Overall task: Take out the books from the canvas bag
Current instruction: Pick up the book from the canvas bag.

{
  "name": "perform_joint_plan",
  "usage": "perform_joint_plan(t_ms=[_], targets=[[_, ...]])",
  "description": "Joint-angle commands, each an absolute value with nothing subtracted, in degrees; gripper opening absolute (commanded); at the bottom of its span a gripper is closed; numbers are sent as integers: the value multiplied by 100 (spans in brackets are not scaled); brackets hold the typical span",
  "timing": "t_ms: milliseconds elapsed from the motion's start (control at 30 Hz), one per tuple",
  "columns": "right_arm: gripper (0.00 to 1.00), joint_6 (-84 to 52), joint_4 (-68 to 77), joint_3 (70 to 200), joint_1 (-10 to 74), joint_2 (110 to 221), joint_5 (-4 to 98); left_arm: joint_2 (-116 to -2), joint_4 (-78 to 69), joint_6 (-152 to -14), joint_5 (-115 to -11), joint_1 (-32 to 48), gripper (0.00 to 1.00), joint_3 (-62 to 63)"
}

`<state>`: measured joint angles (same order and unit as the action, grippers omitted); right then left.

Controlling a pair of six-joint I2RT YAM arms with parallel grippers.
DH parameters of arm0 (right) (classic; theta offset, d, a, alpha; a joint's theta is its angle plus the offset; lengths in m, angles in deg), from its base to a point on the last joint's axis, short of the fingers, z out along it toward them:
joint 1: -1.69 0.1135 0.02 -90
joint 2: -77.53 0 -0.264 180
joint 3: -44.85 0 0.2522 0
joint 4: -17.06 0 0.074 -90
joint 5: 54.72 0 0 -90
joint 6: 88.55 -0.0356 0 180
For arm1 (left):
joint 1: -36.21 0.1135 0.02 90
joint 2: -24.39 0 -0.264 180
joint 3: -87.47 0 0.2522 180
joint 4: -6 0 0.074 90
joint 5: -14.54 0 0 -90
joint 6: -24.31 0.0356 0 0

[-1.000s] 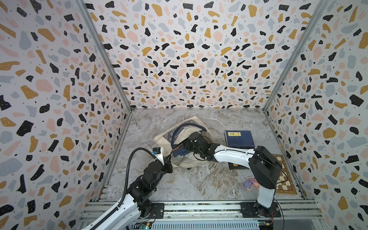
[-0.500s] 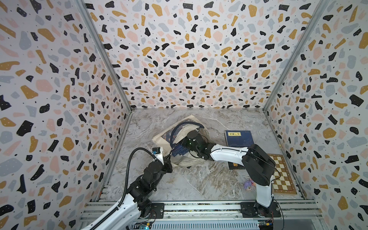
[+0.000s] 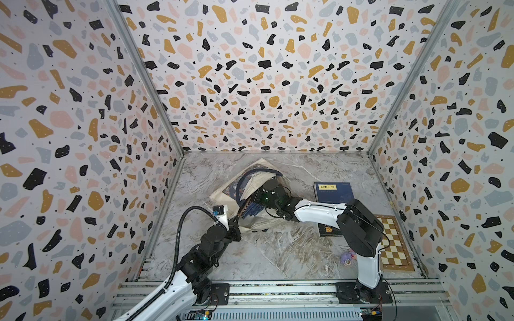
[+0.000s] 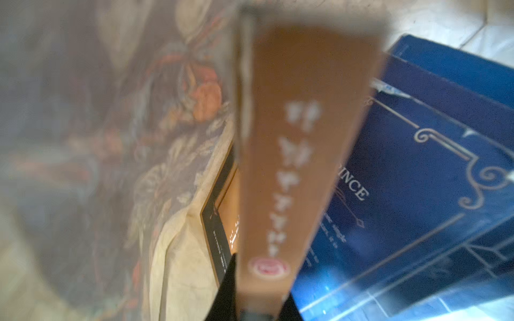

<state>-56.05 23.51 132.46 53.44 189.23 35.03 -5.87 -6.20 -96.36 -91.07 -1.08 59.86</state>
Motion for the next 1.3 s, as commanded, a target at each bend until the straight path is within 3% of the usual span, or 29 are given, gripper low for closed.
perform_joint_plan(t_ms=[0, 633, 1267], targets=[[0, -4535, 2356, 13188, 5333, 18199, 3656, -499, -457, -9636, -9233, -107, 0, 5973], [0, -1648, 1525, 12342, 5776, 16968, 2538, -540, -574, -9751, -9391, -108, 0, 5938], [0, -792, 2853, 10781, 5748, 15269, 3276, -640, -583, -9784, -9378, -107, 0, 5904]])
